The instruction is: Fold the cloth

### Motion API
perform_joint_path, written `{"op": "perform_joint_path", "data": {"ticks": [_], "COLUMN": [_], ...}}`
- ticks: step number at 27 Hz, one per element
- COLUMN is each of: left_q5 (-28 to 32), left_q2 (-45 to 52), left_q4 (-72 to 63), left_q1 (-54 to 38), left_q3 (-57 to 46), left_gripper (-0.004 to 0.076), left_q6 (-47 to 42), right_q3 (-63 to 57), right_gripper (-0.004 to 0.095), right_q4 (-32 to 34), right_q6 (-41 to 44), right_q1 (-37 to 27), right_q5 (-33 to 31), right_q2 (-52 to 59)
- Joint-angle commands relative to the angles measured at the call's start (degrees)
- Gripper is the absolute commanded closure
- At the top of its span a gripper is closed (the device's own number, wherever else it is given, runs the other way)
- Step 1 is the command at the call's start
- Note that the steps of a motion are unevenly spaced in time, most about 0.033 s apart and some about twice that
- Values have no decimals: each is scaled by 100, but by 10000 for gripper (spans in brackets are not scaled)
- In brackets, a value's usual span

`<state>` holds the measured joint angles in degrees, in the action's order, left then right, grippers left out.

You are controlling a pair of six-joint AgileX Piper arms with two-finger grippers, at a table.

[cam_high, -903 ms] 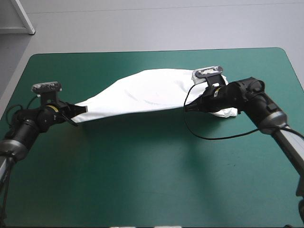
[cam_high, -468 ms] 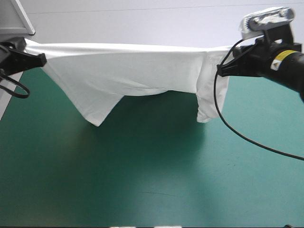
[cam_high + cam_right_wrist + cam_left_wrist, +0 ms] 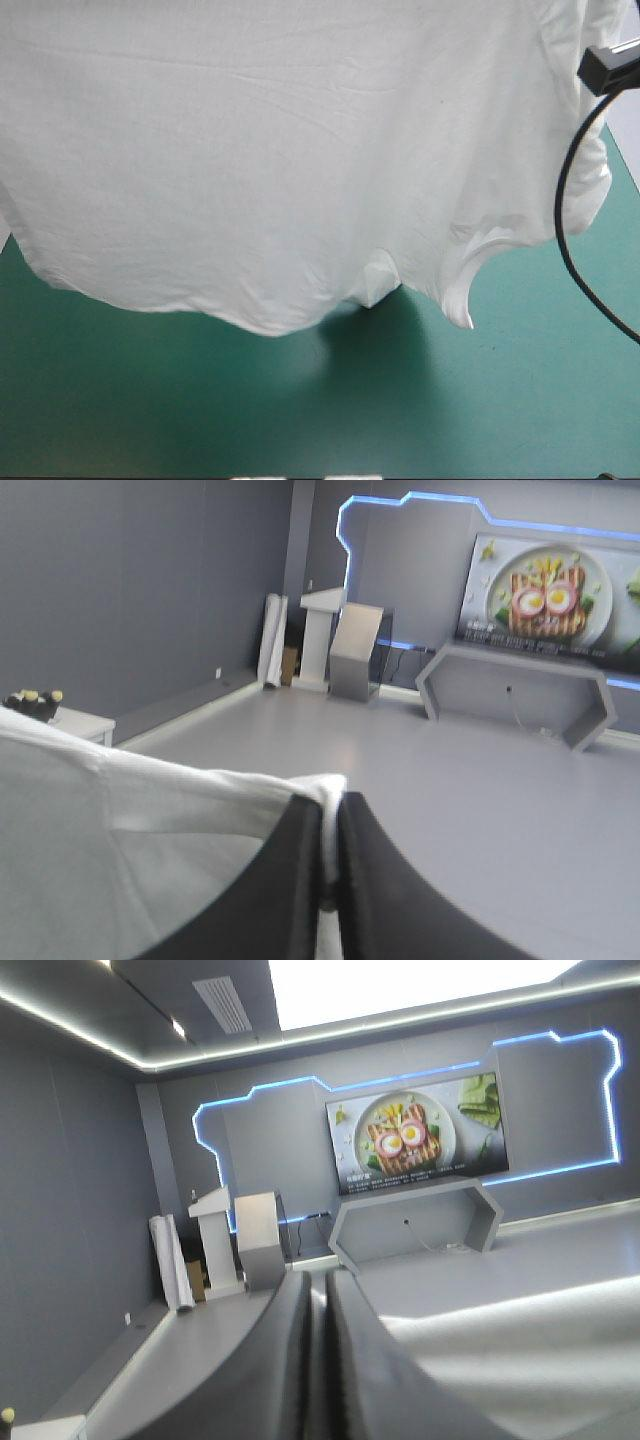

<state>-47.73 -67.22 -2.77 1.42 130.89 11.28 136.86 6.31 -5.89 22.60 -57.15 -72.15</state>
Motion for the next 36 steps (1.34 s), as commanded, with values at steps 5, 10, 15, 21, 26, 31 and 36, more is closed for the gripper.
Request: {"op": "perform_joint_path", "data": {"ticks": [5, 10, 15, 21, 26, 31, 36], "left_q5": [754, 398, 356, 626, 1239, 1719, 2430], "left_q2": [-46, -224, -567, -1168, -1783, -2818, -3968], "left_q4": [478, 478, 416, 151, 151, -41, -51], "left_q1": [-23, -23, -23, -23, -37, -41, -41], "left_q3": [286, 112, -626, -1663, -2480, -2916, -2916], "left_gripper": [734, 734, 734, 734, 734, 734, 734], "left_q6": [46, 81, 81, 81, 60, 36, 20], "right_q3": [491, 477, 477, 477, 477, 477, 477], "right_gripper": [922, 922, 922, 922, 922, 922, 922], "right_q4": [597, 563, 549, 583, 628, 615, 593], "right_q6": [-176, -176, -140, -59, 282, 804, 968], "right_q1": [-62, -62, -62, -62, -115, -347, -679], "right_q5": [700, 608, 278, 303, 757, 859, 1103], "right_q2": [118, -234, -992, -2243, -3328, -4662, -5519]}}
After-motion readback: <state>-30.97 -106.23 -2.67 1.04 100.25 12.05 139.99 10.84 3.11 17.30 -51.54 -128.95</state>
